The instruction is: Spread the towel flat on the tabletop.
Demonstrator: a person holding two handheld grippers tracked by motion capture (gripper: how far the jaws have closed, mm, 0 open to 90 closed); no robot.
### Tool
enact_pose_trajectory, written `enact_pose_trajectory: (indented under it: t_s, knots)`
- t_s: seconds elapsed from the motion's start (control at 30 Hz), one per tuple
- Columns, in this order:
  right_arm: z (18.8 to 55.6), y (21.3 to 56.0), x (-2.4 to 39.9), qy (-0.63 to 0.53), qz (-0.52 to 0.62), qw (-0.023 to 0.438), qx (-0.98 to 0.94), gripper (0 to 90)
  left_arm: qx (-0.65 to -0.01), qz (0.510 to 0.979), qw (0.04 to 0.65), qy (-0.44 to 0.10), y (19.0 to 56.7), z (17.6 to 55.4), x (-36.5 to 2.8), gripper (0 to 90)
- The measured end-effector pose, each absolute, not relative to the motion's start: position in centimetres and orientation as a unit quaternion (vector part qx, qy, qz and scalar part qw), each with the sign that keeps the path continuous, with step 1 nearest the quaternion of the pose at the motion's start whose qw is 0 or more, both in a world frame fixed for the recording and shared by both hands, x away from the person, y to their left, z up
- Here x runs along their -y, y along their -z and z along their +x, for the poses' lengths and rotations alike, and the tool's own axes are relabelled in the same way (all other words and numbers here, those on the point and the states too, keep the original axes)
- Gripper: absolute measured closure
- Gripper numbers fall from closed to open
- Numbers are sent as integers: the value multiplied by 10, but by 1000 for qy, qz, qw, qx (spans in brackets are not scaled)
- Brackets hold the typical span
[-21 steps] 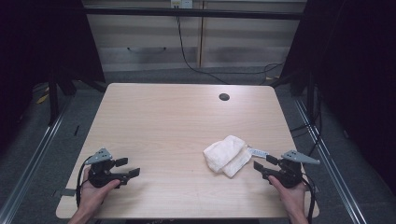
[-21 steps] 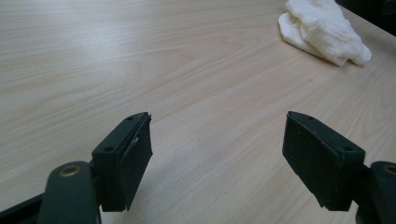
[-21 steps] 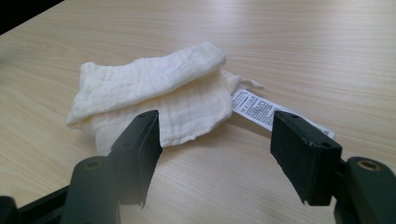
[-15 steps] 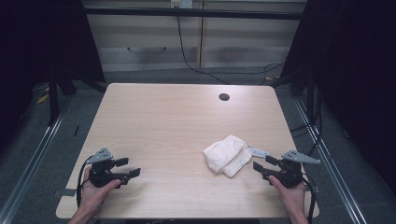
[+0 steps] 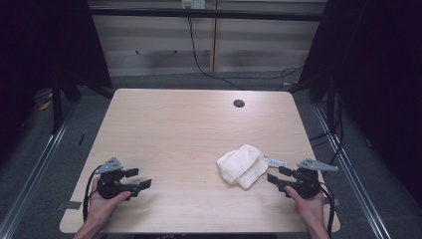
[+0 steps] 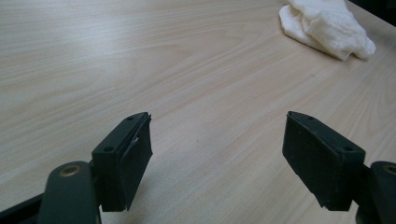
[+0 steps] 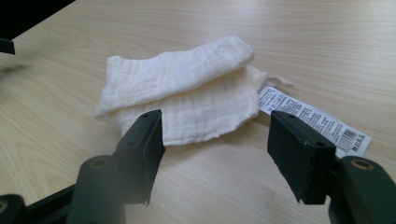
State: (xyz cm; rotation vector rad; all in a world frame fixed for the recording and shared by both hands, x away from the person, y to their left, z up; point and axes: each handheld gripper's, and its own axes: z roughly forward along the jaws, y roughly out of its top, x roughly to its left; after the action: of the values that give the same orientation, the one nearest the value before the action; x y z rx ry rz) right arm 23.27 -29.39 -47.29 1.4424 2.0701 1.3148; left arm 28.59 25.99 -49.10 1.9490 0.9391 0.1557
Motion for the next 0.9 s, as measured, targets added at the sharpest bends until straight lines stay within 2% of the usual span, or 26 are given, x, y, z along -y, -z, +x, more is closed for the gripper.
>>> enact_pose_trajectory:
  t_s: [0.9]
  knots:
    - [273, 445, 253, -455, 436, 111, -769, 392, -372, 799, 468, -66, 488, 283, -258, 243]
